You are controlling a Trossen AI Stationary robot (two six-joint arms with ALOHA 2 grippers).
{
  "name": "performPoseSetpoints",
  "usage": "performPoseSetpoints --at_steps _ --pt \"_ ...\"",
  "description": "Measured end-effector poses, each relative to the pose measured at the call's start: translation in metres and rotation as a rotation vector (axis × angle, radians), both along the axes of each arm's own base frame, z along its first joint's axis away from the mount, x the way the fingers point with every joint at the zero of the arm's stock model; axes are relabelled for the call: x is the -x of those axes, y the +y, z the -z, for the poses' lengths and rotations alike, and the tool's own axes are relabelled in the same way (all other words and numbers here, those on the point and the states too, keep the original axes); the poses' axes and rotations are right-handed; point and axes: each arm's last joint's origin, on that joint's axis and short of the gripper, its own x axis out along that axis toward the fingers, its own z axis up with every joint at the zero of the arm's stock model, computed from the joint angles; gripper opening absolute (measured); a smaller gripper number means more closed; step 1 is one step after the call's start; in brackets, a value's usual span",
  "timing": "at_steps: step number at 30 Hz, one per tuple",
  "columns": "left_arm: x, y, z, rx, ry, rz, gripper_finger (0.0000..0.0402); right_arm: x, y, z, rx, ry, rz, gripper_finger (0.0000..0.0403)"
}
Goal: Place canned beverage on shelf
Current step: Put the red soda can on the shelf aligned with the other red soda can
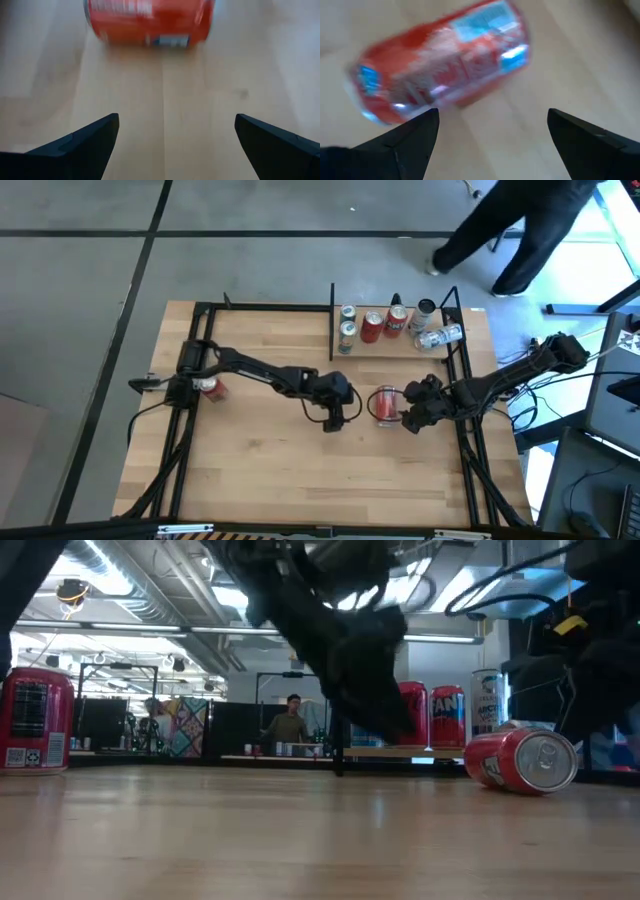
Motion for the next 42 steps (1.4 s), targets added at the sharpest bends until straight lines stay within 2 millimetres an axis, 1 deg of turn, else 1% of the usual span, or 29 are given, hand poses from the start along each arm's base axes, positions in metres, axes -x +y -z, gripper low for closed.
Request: performPoseSetpoints --at_steps 4,6,8,9,12,14,16,20,24,28,30,32,38,42 --pt "-0.005 0.0 0.015 0.022 0.006 -0.021 0.0396 -0.006 0.006 -0.002 -0.143 -0.055 0.007 0.0358" --pt "-0.006 -0.001 0.018 0.03 0.004 -0.029 0.0396 -0.011 0.009 -0.005 -0.223 -0.108 0.023 0.0358" --pt "-0.006 -0.001 0.018 0.031 -0.003 -0.029 0.0396 -0.013 0.01 -0.006 -0.287 -0.135 0.074 0.0358" --pt "-0.006 -0.001 0.017 0.032 -0.007 -0.029 0.0396 -0.014 0.011 -0.007 -0.3 -0.138 0.085 0.0358" --pt "-0.005 -0.001 0.006 0.037 -0.032 -0.024 0.0396 -0.015 0.011 -0.014 -0.29 -0.129 0.07 0.0358" --pt "-0.005 -0.002 -0.002 0.052 -0.055 -0.012 0.0396 -0.019 0.006 -0.02 -0.273 -0.142 0.087 0.0358" --pt "-0.005 -0.002 -0.005 0.059 -0.066 -0.016 0.0396 -0.023 -0.002 -0.021 -0.292 -0.158 0.159 0.0358" --pt "-0.01 -0.004 -0.005 0.075 -0.12 -0.028 0.0396 -0.027 -0.017 -0.015 -0.391 -0.145 0.374 0.0358" --pt "-0.014 -0.006 0.004 0.076 -0.142 -0.022 0.0396 -0.033 -0.025 -0.011 -0.468 -0.154 0.519 0.0358" --pt "-0.017 -0.006 0.009 0.074 -0.157 -0.023 0.0396 -0.048 -0.025 -0.009 -0.501 -0.249 0.542 0.0358" --pt "-0.019 -0.006 0.014 0.071 -0.158 -0.023 0.0396 -0.055 -0.025 -0.004 -0.492 -0.271 0.56 0.0358" --pt "-0.02 -0.005 0.02 0.066 -0.153 -0.022 0.0396 -0.06 -0.024 0.002 -0.493 -0.266 0.592 0.0358" --pt "-0.023 -0.005 0.022 0.04 -0.184 0.01 0.0396 -0.067 -0.023 0.023 -0.457 -0.198 0.637 0.0358" --pt "-0.023 -0.005 0.022 0.018 -0.187 0.028 0.0396 -0.079 -0.021 0.03 -0.499 -0.223 0.616 0.0358"
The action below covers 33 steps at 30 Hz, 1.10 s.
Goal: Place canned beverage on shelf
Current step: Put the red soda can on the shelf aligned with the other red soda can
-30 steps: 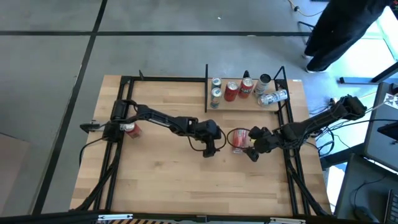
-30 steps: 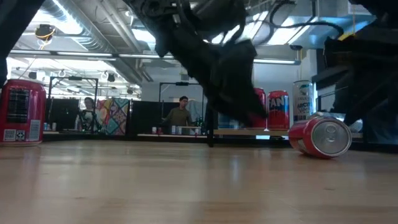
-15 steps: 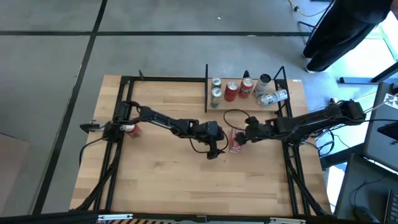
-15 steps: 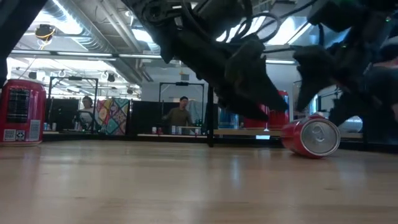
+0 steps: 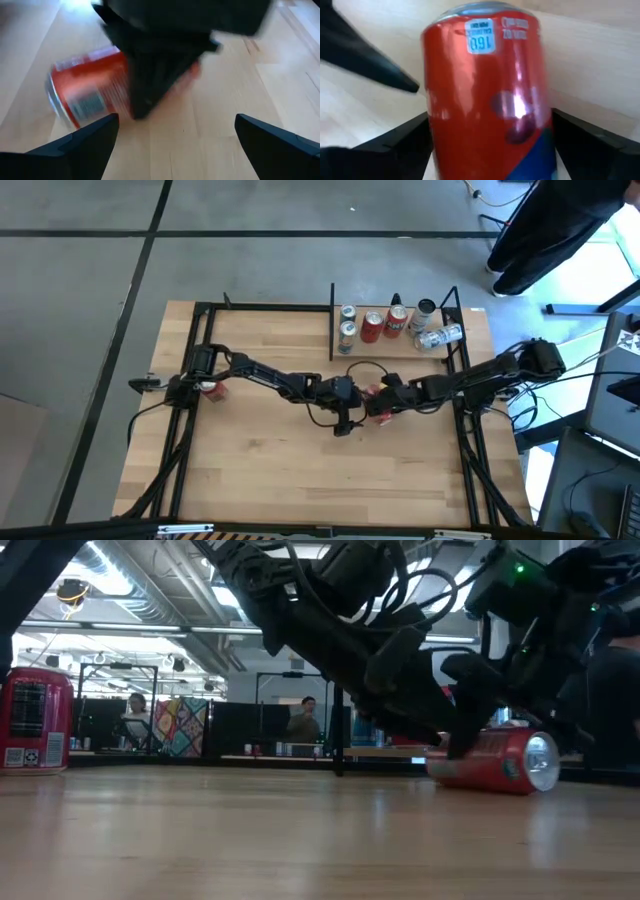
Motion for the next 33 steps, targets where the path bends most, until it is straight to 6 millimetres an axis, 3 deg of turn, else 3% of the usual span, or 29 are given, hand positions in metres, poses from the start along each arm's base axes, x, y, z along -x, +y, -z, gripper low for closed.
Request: performPoseSetpoints --at_steps 4,7,9,14,19,25,28,33 --pt "0.001 0.002 0.0 -0.001 0.008 -0.002 0.0396 0.0 0.001 0.004 -0.007 0.026 -0.04 0.0349" --pt "0.004 0.002 -0.01 0.027 0.015 -0.012 0.0396 0.001 0.001 0.001 -0.008 0.025 -0.085 0.0307" --pt "0.009 0.002 -0.027 0.039 0.016 0.003 0.0396 0.003 0.002 -0.004 -0.009 0.038 -0.138 0.0272" --pt "0.038 0.002 -0.081 0.031 0.065 0.001 0.0396 -0.004 0.006 -0.03 -0.029 0.032 -0.328 0.027" --pt "0.081 0.002 -0.122 0.008 0.197 -0.007 0.0396 -0.012 0.016 -0.064 -0.232 0.064 -0.555 0.027" --pt "0.137 -0.014 -0.126 0.003 0.221 -0.042 0.0396 -0.005 0.022 -0.087 -0.513 0.21 -0.639 0.027" --pt "0.159 -0.02 -0.118 0.032 0.189 -0.079 0.0396 0.001 0.024 -0.085 -0.63 0.311 -0.621 0.027" --pt "0.18 -0.028 -0.107 0.086 0.106 -0.12 0.0396 0.003 0.025 -0.071 -0.751 0.471 -0.569 0.027"
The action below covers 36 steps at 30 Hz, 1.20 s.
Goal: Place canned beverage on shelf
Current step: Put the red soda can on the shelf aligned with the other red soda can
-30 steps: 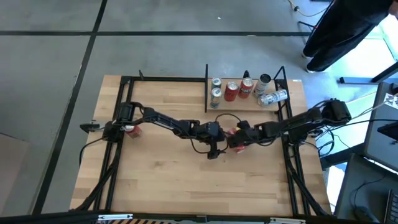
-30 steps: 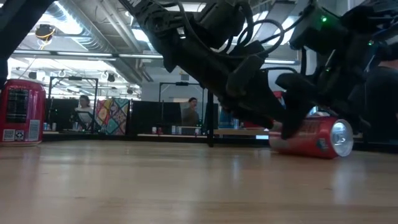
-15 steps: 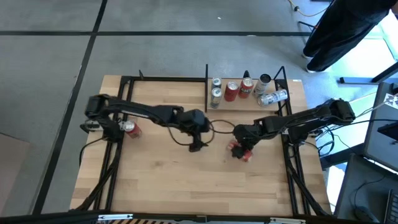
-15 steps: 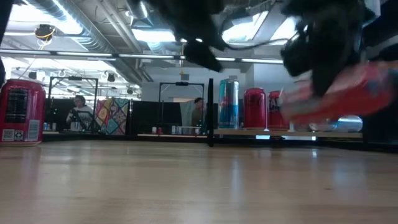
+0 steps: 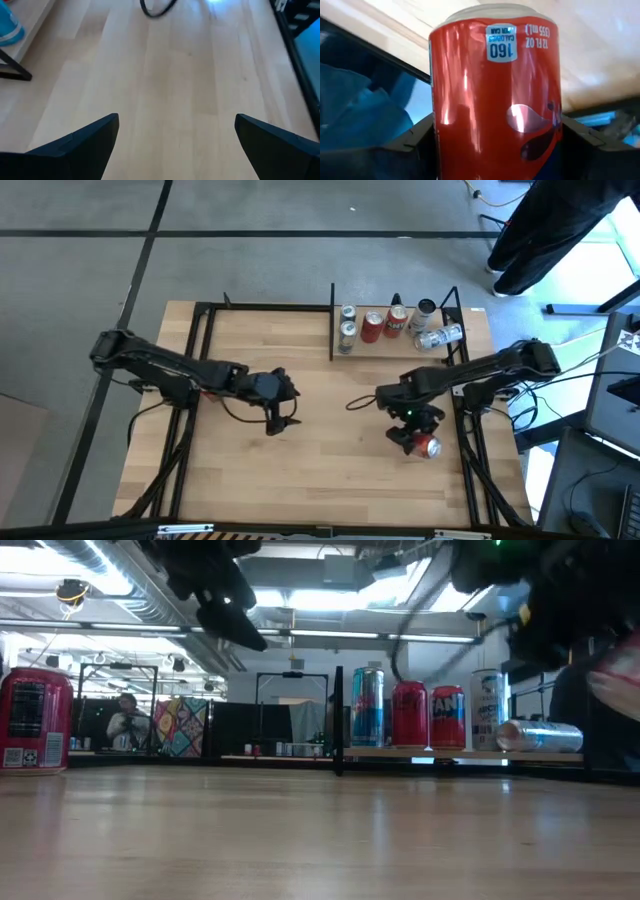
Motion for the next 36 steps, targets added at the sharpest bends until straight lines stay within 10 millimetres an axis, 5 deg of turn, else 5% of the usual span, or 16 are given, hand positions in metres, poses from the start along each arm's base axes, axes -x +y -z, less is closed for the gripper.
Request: performPoseSetpoints --at_steps 20,36 --pt "0.009 -0.028 -0.004 0.011 -0.045 0.114 0.0396 -0.028 0.009 0.085 -0.203 0.401 0.041 0.0276" --pt "0.013 -0.04 -0.004 -0.009 -0.046 0.171 0.0396 -0.032 0.011 0.091 -0.272 0.391 0.04 0.0339"
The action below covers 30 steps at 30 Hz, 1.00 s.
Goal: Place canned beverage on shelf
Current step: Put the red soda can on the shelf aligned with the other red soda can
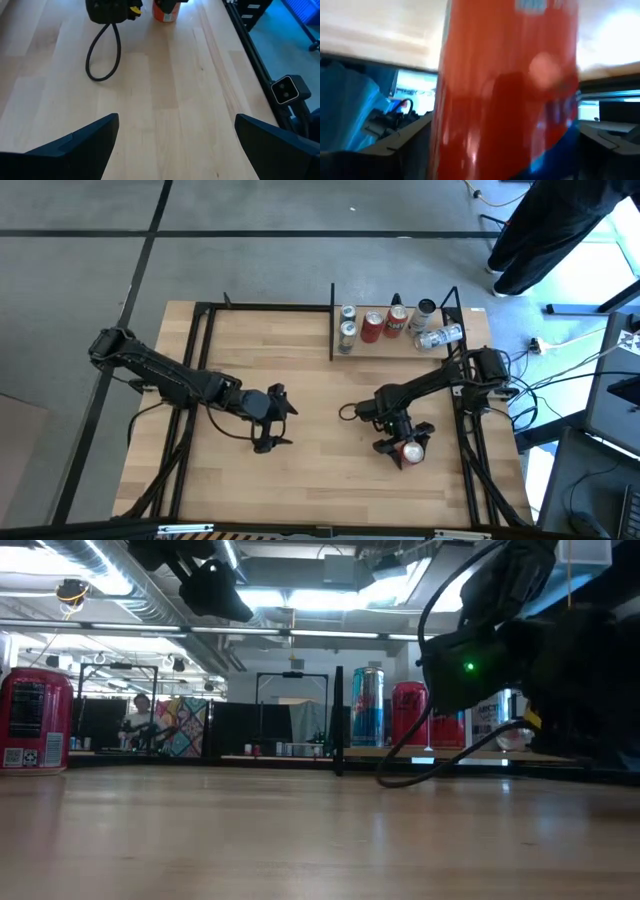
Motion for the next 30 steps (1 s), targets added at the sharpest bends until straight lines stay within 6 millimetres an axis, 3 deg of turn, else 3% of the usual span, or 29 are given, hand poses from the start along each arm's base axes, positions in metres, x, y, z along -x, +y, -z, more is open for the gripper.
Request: performPoseSetpoints --at_steps 7,14,16,19,27,30 --pt "0.0 0.0 0.0 -0.006 -0.003 -0.009 0.0396 -0.008 -0.008 -0.022 -0.043 -0.02 -0.021 0.034" --pt "-0.001 0.001 -0.001 -0.01 -0.011 -0.019 0.0396 -0.011 -0.022 -0.061 0.08 0.01 -0.202 0.0341" --pt "-0.001 0.0 -0.002 -0.006 -0.024 -0.017 0.0396 -0.015 -0.023 -0.074 0.142 -0.072 -0.272 0.0341" --pt "-0.002 0.0 -0.003 -0.001 -0.039 -0.017 0.0396 -0.022 -0.023 -0.09 0.206 -0.18 -0.215 0.0341" --pt "-0.004 -0.001 -0.006 0.038 -0.074 -0.037 0.0396 -0.029 -0.01 -0.1 0.344 -0.343 -0.293 0.0341" --pt "-0.006 -0.002 -0.009 0.081 -0.104 -0.058 0.0396 -0.027 -0.005 -0.119 0.442 -0.438 -0.363 0.0341"
